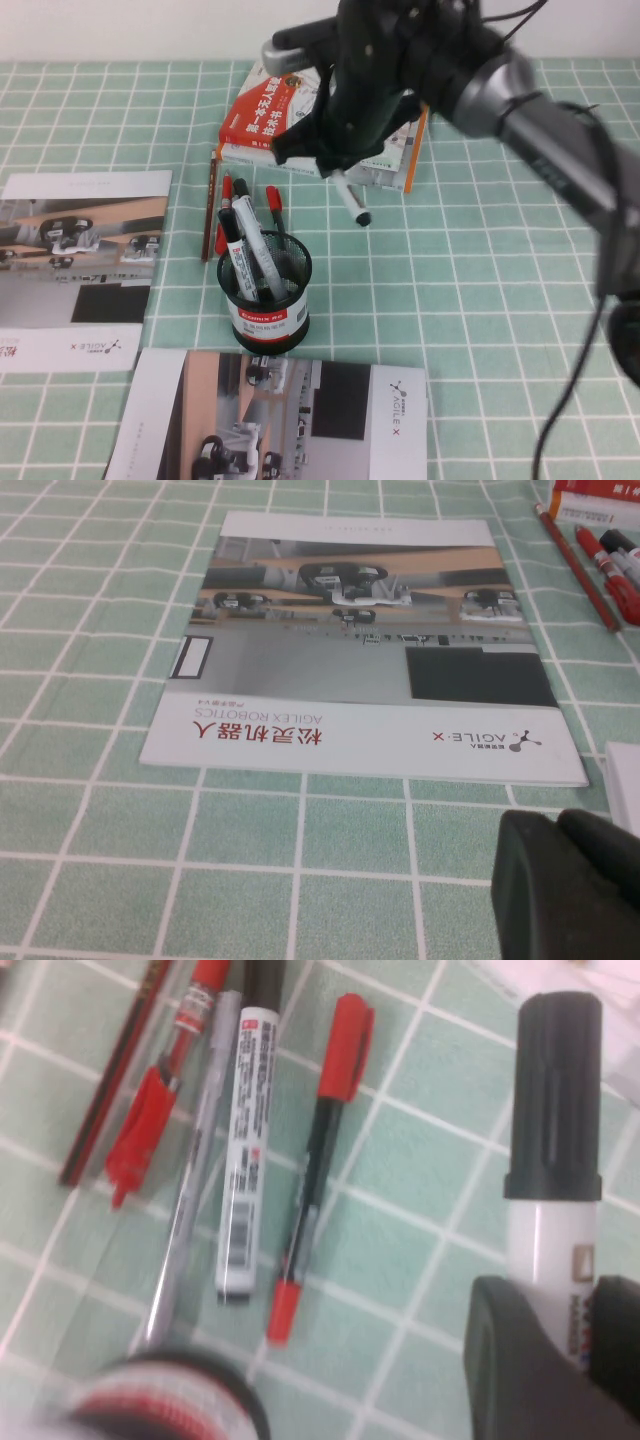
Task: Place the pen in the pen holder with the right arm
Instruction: Place the pen onto the pen holder
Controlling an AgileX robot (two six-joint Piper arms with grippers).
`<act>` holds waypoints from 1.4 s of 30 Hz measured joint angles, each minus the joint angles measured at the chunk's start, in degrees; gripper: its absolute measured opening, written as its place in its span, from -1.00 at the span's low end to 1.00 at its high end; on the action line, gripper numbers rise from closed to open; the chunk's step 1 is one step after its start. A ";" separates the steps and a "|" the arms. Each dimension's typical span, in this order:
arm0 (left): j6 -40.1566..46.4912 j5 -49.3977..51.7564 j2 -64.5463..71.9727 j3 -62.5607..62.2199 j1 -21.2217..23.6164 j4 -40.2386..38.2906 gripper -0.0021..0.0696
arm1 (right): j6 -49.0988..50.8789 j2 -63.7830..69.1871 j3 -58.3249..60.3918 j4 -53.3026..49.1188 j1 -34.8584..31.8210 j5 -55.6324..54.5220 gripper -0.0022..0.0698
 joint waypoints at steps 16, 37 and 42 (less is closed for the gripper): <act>0.00 0.00 0.00 0.00 0.00 0.00 -0.95 | 0.00 -33.11 57.11 2.51 2.25 -44.86 -0.61; 0.00 0.00 0.00 0.00 0.00 0.00 -0.95 | 0.00 -26.07 81.09 -4.45 6.26 -119.52 -0.61; 0.00 0.00 0.00 0.00 0.00 0.00 -0.95 | 0.00 -22.78 79.69 -6.07 6.26 -120.85 -0.61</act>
